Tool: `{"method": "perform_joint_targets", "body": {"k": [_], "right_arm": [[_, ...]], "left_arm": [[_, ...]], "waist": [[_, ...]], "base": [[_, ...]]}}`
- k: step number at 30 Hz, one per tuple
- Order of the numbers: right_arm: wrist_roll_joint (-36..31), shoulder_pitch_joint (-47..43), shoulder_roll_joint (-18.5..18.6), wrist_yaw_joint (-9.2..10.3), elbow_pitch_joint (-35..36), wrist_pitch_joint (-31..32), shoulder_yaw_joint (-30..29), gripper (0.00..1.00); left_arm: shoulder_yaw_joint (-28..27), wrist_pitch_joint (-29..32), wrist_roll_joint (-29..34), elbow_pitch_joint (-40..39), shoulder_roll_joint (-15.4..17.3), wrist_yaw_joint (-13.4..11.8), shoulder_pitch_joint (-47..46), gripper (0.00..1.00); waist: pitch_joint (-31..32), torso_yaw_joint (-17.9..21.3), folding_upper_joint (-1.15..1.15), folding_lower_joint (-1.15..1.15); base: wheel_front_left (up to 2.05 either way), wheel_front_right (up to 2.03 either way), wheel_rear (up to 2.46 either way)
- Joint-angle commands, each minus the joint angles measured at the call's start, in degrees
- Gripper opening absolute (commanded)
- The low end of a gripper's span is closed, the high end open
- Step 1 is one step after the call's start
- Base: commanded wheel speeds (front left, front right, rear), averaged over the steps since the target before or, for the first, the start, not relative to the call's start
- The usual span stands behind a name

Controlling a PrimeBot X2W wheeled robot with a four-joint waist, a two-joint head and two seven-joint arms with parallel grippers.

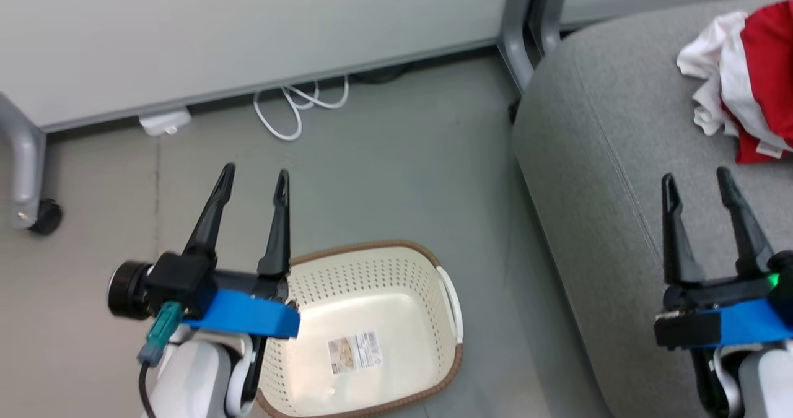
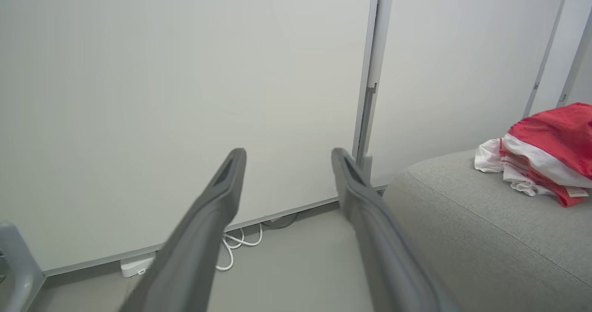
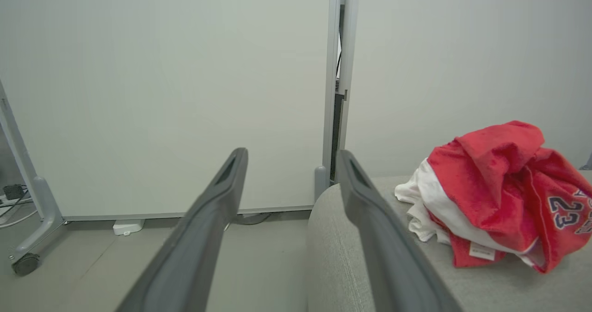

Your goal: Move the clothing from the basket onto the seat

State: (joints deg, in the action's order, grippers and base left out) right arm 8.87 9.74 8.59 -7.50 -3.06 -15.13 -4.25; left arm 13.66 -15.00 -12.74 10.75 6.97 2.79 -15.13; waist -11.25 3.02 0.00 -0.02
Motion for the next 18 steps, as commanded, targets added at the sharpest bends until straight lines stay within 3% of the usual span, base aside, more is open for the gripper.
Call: {"method": "perform_joint_targets", "body": {"k": [1, 9, 18], "right_arm": [[-0.4, -1.3, -0.5, 0.01, 0.3, 0.0, 0.3, 1.0], [-2.3, -6.3, -3.0, 0.01, -1.2, 0.0, 1.4, 1.0], [-3.0, -8.9, -4.6, 0.01, -3.7, 0.0, 2.2, 1.0]], "left_arm": [[-0.9, -0.3, 0.4, -0.4, -0.3, 0.2, 1.6, 1.0], [-8.6, -0.3, 2.5, -2.7, -2.2, 1.8, 9.4, 1.0], [-12.0, -0.3, 4.9, -2.4, -3.5, 3.3, 14.3, 1.0]], "waist": [[3.3, -2.5, 0.0, 0.02], [8.1, -4.4, 0.0, 0.02], [10.6, -5.4, 0.0, 0.02]], "base": [[0.0, 0.0, 0.0], [0.0, 0.0, 0.0], [0.0, 0.0, 0.0]]}}
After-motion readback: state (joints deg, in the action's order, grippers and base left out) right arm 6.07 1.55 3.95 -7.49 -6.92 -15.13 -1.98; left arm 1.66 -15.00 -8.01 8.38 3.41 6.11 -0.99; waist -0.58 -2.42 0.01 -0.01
